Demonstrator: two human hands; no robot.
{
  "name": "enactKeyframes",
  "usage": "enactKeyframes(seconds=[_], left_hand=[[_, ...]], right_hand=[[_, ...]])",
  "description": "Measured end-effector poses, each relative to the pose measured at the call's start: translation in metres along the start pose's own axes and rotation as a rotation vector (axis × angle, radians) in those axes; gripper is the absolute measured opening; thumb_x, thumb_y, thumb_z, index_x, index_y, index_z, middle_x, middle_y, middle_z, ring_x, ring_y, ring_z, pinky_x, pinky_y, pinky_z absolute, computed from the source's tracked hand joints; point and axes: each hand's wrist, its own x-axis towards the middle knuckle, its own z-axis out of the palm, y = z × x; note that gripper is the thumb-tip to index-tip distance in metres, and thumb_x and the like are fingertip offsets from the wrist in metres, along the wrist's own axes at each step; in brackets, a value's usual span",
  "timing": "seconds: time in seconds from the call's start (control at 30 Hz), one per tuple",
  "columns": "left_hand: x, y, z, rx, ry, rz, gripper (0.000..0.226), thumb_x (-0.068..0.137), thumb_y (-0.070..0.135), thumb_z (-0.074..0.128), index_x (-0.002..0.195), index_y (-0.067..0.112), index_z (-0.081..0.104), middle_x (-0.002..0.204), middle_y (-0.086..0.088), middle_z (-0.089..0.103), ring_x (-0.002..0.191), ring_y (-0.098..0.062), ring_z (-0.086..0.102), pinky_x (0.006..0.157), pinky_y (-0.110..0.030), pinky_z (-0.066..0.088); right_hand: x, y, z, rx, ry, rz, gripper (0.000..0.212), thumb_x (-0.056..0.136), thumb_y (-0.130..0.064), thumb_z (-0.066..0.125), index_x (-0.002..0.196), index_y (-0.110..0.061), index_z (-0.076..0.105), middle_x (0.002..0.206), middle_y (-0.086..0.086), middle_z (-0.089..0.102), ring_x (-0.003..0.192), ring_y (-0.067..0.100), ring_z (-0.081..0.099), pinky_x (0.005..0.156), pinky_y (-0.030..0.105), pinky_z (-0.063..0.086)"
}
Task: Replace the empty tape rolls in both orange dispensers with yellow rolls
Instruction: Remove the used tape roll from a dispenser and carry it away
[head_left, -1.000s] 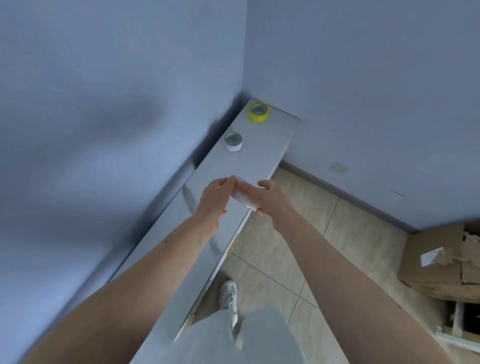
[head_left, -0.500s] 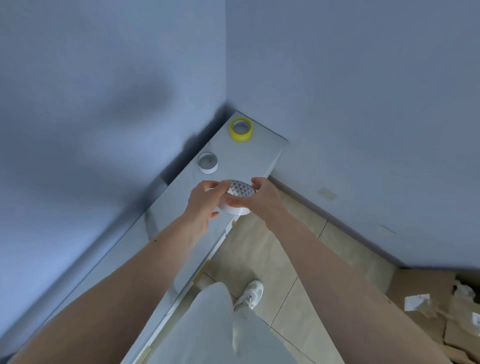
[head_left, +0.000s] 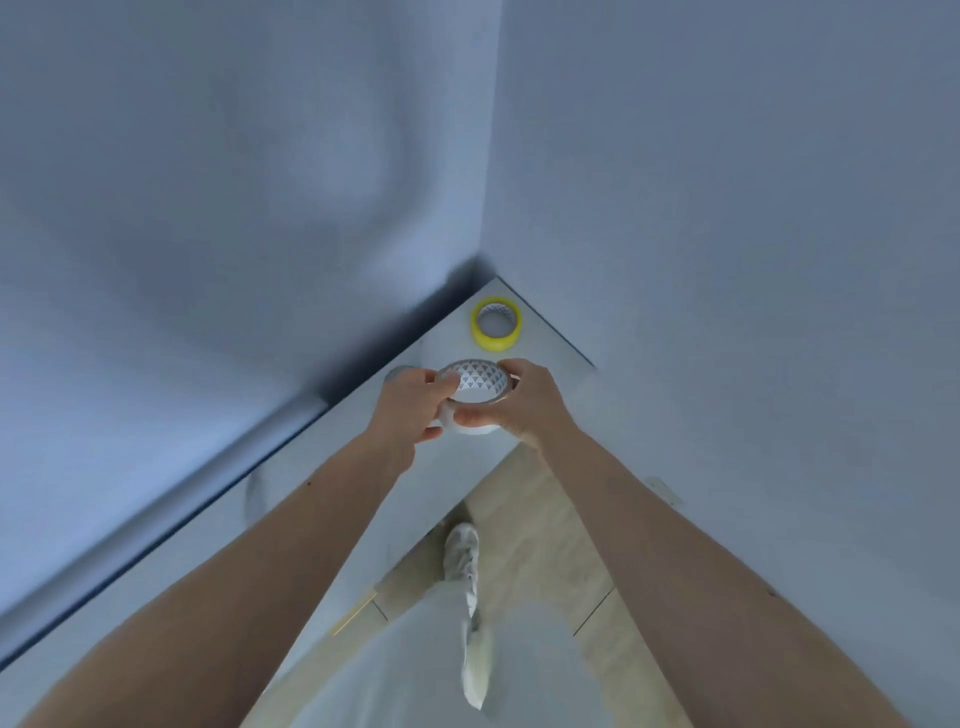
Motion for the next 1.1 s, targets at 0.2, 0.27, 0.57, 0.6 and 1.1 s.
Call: enactKeyframes(seconds=[0.2,0.27,0.57,0.6,1.1], left_hand=[[0.051,0.036,0.012,-0.12,0.086,-0.065,0.019,0.1,0.03,0.052,0.109,0.019,0.064,0.111,-0.005,0.071,0.103,-0.024,0.067,0.095,-0.042,0.055],[0.066,0.042,0.015,-0.158,0.108,-0.096,0.024,0.102,0.034,0.048,0.108,0.018,0.065,0.112,-0.005,0.07,0.105,-0.025,0.065,0.098,-0.043,0.054],[0.133,0.052,0.03,-0.212,0.239,-0.201,0.047,0.102,0.051,0.036,0.116,0.016,0.065,0.122,-0.006,0.066,0.113,-0.026,0.06,0.105,-0.046,0.046],[0.143,0.049,0.028,-0.172,0.253,-0.2,0.054,0.101,0.053,0.033,0.119,0.014,0.066,0.125,-0.008,0.066,0.116,-0.027,0.059,0.106,-0.047,0.044],[0.284,-0.062,0.022,0.323,0.261,-0.107,0.074,0.1,0.063,0.013,0.124,0.023,0.071,0.145,-0.006,0.056,0.136,-0.029,0.044,0.11,-0.043,0.031]], right_hand=[[0.076,-0.021,-0.013,-0.146,-0.067,-0.097,0.07,0.05,-0.013,0.094,0.112,-0.017,0.062,0.108,0.001,0.068,0.099,0.018,0.065,0.084,0.035,0.056],[0.098,-0.025,-0.015,-0.192,-0.097,-0.126,0.078,0.048,-0.013,0.094,0.118,-0.016,0.06,0.111,0.0,0.067,0.102,0.019,0.063,0.088,0.039,0.055],[0.197,-0.026,-0.012,-0.416,-0.249,-0.239,0.081,0.044,-0.021,0.095,0.116,-0.016,0.057,0.109,-0.004,0.064,0.099,0.017,0.063,0.079,0.035,0.056],[0.207,-0.023,-0.006,-0.448,-0.259,-0.259,0.083,0.042,-0.023,0.094,0.116,-0.017,0.057,0.11,-0.003,0.064,0.1,0.018,0.063,0.08,0.038,0.056],[0.342,0.092,0.076,-0.723,-0.316,-0.474,0.086,0.058,-0.022,0.086,0.133,-0.018,0.045,0.133,0.001,0.051,0.12,0.023,0.051,0.091,0.036,0.047]])
